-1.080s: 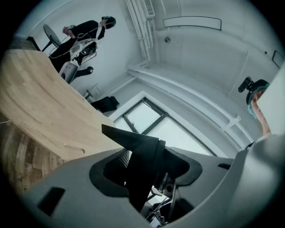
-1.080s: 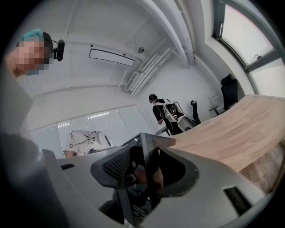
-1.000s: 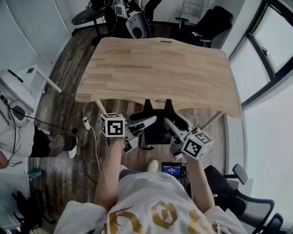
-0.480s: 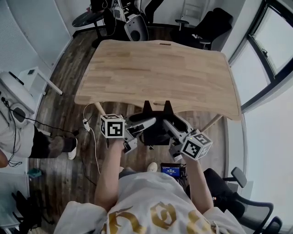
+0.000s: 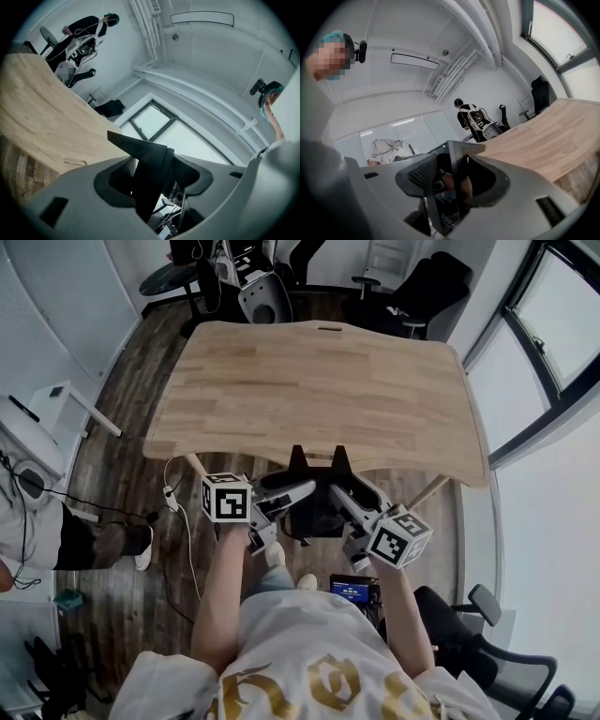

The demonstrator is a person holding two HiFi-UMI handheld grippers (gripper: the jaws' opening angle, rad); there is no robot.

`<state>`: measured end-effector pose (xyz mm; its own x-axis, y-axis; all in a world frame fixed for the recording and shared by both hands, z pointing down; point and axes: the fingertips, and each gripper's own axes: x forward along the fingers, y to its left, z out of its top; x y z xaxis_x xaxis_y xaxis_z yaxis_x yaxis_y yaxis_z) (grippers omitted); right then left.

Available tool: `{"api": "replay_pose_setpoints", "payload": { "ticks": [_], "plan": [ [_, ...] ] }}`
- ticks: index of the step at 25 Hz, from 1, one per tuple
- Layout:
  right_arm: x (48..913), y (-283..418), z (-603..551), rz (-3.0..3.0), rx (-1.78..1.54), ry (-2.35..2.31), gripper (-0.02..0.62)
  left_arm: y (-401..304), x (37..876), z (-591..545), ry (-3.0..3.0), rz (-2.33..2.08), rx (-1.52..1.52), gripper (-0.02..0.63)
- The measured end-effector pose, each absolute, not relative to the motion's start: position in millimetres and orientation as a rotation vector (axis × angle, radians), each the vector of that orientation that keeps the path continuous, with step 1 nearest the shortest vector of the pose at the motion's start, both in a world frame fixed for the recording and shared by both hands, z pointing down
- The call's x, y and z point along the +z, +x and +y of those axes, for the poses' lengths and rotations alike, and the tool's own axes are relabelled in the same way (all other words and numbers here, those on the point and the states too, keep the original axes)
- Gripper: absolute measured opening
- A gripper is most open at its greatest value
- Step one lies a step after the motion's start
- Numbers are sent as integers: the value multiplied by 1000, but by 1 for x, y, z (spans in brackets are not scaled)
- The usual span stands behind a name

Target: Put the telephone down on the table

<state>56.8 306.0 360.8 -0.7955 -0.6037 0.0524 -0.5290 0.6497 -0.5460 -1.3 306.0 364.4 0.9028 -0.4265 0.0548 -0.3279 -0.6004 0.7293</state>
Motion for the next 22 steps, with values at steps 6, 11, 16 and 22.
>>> {"api": "replay_pose_setpoints", "payload": {
  "ticks": [6,11,16,22],
  "plan": [
    [372,81,268,2714,-852,-987,199,23,375,266,2267,-495,-141,227],
    [382,83,223,2697,-884,-1018,199,25,386,219,2254,-467,-126,226],
    [401,76,163,2673,-938,-1067,199,19,404,159,2219,-430,-99,227],
    [413,66,80,2654,-975,-1125,199,9,418,74,2193,-382,-87,227]
  ]
}}
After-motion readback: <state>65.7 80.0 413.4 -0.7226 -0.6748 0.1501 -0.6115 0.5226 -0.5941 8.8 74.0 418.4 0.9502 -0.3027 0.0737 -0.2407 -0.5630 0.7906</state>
